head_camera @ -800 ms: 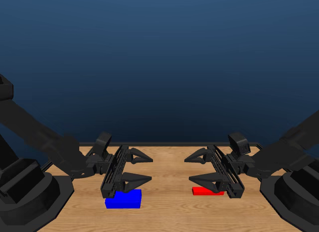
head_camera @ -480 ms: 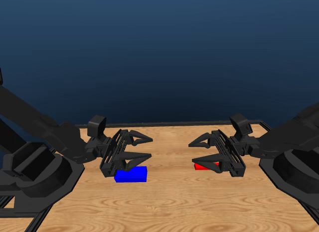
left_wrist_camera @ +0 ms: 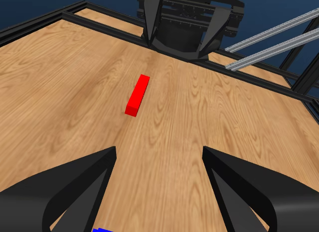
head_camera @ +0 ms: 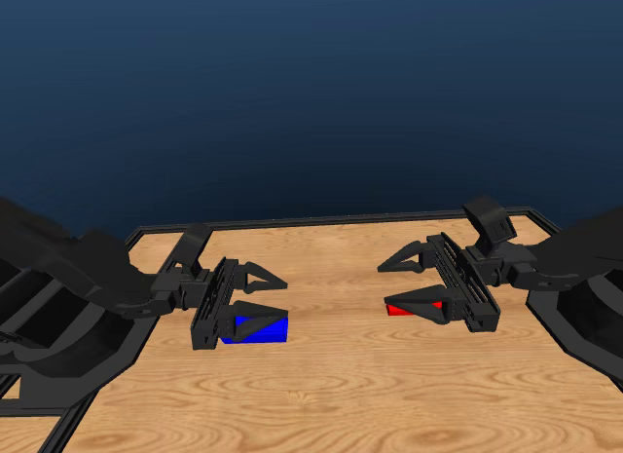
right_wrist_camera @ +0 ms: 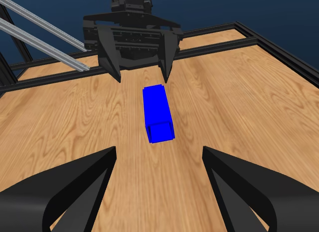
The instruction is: Insert peg into socket
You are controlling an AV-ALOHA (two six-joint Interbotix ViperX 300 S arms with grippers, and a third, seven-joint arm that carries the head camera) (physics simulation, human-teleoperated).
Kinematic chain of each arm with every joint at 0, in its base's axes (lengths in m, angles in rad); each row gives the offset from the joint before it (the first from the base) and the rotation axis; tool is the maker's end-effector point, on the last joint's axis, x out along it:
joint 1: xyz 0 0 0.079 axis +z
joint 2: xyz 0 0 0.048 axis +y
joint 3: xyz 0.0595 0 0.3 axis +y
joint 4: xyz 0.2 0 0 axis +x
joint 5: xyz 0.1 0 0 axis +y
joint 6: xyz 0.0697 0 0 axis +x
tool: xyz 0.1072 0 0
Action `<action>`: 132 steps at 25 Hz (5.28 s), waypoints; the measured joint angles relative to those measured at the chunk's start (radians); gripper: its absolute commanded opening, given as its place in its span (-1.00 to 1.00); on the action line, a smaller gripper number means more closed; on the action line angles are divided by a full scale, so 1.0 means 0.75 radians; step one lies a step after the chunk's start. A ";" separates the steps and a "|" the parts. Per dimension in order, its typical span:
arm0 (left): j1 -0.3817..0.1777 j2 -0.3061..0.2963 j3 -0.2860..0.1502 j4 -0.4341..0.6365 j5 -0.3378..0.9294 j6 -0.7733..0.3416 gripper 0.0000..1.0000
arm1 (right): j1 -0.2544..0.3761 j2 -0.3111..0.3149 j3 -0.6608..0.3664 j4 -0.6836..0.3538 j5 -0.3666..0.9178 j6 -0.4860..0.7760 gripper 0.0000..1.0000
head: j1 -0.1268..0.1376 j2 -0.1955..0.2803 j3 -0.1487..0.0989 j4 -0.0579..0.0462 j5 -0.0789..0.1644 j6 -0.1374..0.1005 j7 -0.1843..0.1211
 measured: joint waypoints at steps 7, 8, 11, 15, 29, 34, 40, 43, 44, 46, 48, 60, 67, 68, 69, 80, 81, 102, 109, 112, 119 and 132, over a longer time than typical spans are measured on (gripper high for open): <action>-0.016 0.011 0.054 -0.032 0.239 -0.081 1.00 | -0.029 -0.079 0.081 -0.028 0.035 0.001 1.00 | -0.047 0.137 -0.060 -0.001 -0.011 0.022 0.063; -0.013 0.023 0.063 -0.043 0.265 -0.079 1.00 | -0.028 -0.091 0.090 -0.029 0.040 -0.003 1.00 | -0.053 0.150 -0.067 -0.001 -0.012 0.025 0.069; 0.006 0.085 0.074 -0.078 0.288 -0.036 1.00 | -0.015 -0.136 0.111 -0.023 0.056 -0.019 1.00 | -0.069 0.179 -0.083 -0.002 -0.017 0.031 0.078; 0.073 0.195 0.041 -0.151 0.249 0.095 1.00 | 0.030 -0.174 0.138 0.009 0.078 -0.035 1.00 | -0.084 0.190 -0.086 -0.005 -0.022 0.032 0.073; 0.034 0.289 -0.018 -0.262 0.289 0.272 -1.00 | 0.011 0.022 0.406 0.147 -0.043 0.122 1.00 | -0.167 0.119 -0.034 -0.042 -0.045 -0.026 -0.006; -0.200 0.251 -0.097 -0.272 0.371 0.123 -1.00 | -0.023 0.139 0.418 0.124 -0.122 0.164 1.00 | -0.206 0.106 -0.021 -0.054 -0.067 -0.050 -0.017; -0.297 0.195 -0.113 -0.295 0.407 0.061 -1.00 | -0.053 0.406 0.350 0.079 -0.283 0.195 0.33 | -0.225 0.103 -0.020 -0.060 -0.078 -0.071 -0.011; -0.316 0.177 -0.111 -0.302 0.403 0.039 -1.00 | -0.089 0.492 0.361 0.097 -0.413 0.171 -1.00 | -0.225 0.100 -0.020 -0.060 -0.076 -0.075 -0.005; -0.320 0.172 -0.109 -0.302 0.404 0.035 -1.00 | -0.090 0.506 0.360 0.099 -0.436 0.169 -1.00 | -0.223 0.097 -0.020 -0.060 -0.074 -0.076 -0.004; -0.325 0.156 -0.103 -0.303 0.411 0.032 -1.00 | -0.068 0.519 0.324 0.094 -0.425 0.179 -1.00 | -0.215 0.089 -0.020 -0.058 -0.068 -0.075 -0.001; -0.323 0.124 -0.100 -0.308 0.421 0.036 -1.00 | -0.016 0.496 0.270 0.088 -0.360 0.172 -1.00 | -0.202 0.075 -0.020 -0.055 -0.060 -0.073 0.000; -0.332 -0.100 -0.188 -0.358 0.609 0.206 -1.00 | 0.119 0.015 -0.019 0.169 0.285 -0.045 -1.00 | -0.092 0.014 0.007 -0.030 -0.012 -0.060 0.003; -0.332 -0.127 -0.195 -0.366 0.671 0.221 -1.00 | 0.182 0.015 -0.201 0.141 0.556 -0.094 -1.00 | -0.054 -0.003 0.022 -0.022 0.013 -0.059 0.021; -0.332 -0.127 -0.197 -0.367 0.672 0.221 -1.00 | 0.189 0.017 -0.226 0.135 0.589 -0.099 -1.00 | -0.051 -0.004 0.023 -0.022 0.014 -0.060 0.021; -0.333 -0.127 -0.197 -0.368 0.676 0.223 -1.00 | 0.196 0.020 -0.248 0.130 0.615 -0.103 -1.00 | -0.048 -0.006 0.024 -0.021 0.015 -0.062 0.022; -0.346 -0.095 -0.233 -0.364 0.681 0.236 -1.00 | 0.247 0.108 -0.463 0.065 0.790 -0.122 -1.00 | -0.026 -0.018 0.037 -0.019 0.027 -0.069 0.025; -0.351 -0.089 -0.238 -0.361 0.681 0.235 -1.00 | 0.247 0.123 -0.481 0.059 0.795 -0.122 -1.00 | -0.025 -0.019 0.039 -0.019 0.028 -0.069 0.024; -0.426 -0.015 -0.296 -0.351 0.712 0.163 -1.00 | 0.294 0.405 -0.854 -0.057 0.976 0.017 1.00 | 0.026 -0.058 0.056 -0.008 0.046 -0.072 -0.010; -0.404 -0.012 -0.294 -0.359 0.666 0.166 -1.00 | 0.287 0.287 -0.635 -0.037 1.033 0.155 1.00 | 0.030 -0.065 0.056 -0.008 0.044 -0.072 -0.014; -0.412 -0.010 -0.289 -0.349 0.658 0.167 -1.00 | 0.295 0.262 -0.569 -0.032 1.049 0.213 1.00 | 0.026 -0.065 0.056 -0.010 0.042 -0.073 -0.013; -0.403 0.012 -0.303 -0.340 0.654 0.157 -1.00 | 0.306 0.221 -0.514 -0.061 1.048 0.273 -1.00 | 0.007 -0.065 0.056 -0.013 0.043 -0.067 -0.003; -0.384 0.057 -0.385 -0.282 0.737 0.119 -1.00 | 0.274 0.310 -0.667 -0.114 1.015 0.229 -1.00 | -0.019 -0.065 0.056 -0.015 0.055 -0.050 0.004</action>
